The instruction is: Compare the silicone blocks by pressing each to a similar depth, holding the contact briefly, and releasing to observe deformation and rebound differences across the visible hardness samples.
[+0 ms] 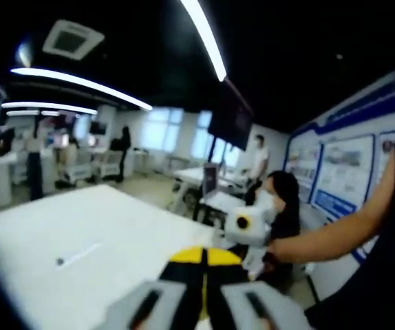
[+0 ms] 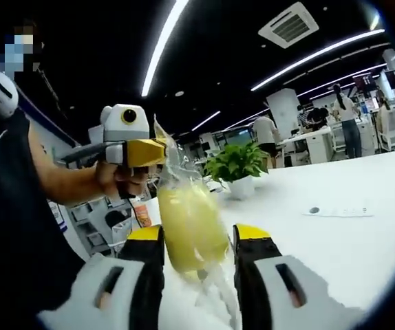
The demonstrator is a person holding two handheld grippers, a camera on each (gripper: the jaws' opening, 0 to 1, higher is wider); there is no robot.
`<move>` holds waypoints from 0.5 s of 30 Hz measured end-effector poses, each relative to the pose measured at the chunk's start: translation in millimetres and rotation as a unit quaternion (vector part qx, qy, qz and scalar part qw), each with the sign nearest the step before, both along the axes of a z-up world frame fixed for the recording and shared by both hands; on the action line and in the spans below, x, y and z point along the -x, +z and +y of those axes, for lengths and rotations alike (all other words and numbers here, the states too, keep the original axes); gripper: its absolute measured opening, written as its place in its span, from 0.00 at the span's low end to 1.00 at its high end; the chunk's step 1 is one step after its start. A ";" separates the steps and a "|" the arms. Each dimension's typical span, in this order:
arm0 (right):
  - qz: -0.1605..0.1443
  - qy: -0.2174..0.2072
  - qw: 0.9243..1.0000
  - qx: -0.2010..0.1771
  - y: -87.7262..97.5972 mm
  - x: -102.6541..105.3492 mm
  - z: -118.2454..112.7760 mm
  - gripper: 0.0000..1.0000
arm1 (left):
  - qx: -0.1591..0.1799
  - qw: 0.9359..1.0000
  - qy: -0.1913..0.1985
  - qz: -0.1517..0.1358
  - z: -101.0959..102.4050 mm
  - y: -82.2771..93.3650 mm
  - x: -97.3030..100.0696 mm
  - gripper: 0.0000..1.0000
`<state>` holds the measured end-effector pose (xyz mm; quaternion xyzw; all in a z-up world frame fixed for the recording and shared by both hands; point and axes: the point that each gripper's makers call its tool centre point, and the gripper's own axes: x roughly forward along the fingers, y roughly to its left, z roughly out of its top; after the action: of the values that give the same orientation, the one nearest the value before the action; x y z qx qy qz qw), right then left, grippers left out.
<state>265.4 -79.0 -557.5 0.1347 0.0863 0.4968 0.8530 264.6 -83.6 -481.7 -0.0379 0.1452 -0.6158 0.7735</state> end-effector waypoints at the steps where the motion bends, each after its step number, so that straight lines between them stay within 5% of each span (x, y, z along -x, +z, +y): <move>1: -0.002 0.002 1.000 0.000 1.1 0.6 0.5 0.31 | 0.001 1.000 0.000 0.000 0.6 0.3 -0.5 0.00; 10: 0.002 0.019 1.000 0.006 6.2 5.7 1.1 0.16 | 0.017 1.000 0.002 -0.006 1.3 -0.1 -0.8 0.00; 15: 0.033 0.032 0.999 0.015 3.3 12.0 0.9 0.13 | 0.011 1.000 -0.007 -0.009 0.7 -5.7 -0.6 0.00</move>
<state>253.4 -78.1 -554.2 0.1356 0.1265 0.5178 0.8351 265.3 -83.0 -487.4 -0.0399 0.1311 -0.6228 0.7703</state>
